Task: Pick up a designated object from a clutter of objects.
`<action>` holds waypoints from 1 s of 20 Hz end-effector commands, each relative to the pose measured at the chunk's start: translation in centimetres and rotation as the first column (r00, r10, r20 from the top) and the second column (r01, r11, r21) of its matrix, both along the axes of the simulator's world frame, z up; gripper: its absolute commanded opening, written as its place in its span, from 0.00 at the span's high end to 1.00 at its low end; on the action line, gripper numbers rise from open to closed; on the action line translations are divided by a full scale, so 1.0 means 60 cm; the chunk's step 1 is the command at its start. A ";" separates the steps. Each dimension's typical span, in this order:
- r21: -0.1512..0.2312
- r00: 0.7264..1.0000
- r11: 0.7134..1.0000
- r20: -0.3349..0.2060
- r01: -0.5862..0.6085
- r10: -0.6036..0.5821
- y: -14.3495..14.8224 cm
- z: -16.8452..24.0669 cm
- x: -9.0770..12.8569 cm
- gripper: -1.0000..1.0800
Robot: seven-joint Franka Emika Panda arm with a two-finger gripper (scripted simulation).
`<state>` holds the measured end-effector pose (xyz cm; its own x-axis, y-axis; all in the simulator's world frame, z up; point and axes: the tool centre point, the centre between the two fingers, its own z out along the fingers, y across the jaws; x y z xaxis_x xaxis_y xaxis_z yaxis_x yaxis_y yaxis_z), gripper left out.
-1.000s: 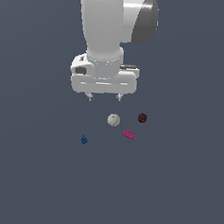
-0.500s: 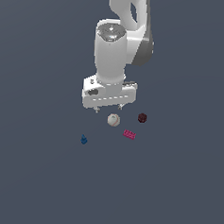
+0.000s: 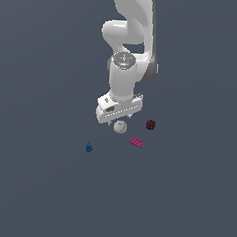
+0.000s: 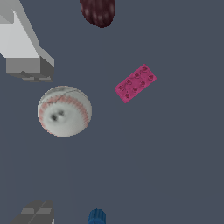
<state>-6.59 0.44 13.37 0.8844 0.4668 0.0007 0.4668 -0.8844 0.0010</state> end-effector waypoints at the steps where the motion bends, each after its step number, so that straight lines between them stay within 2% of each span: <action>1: 0.000 0.999 0.999 0.000 -0.046 0.046 0.005 -0.022 -0.015 0.04; 9: 0.000 0.992 0.992 -0.001 -0.122 0.122 0.014 -0.057 -0.043 0.04; 20: 0.001 0.992 0.992 -0.002 -0.126 0.126 0.015 -0.080 -0.045 0.04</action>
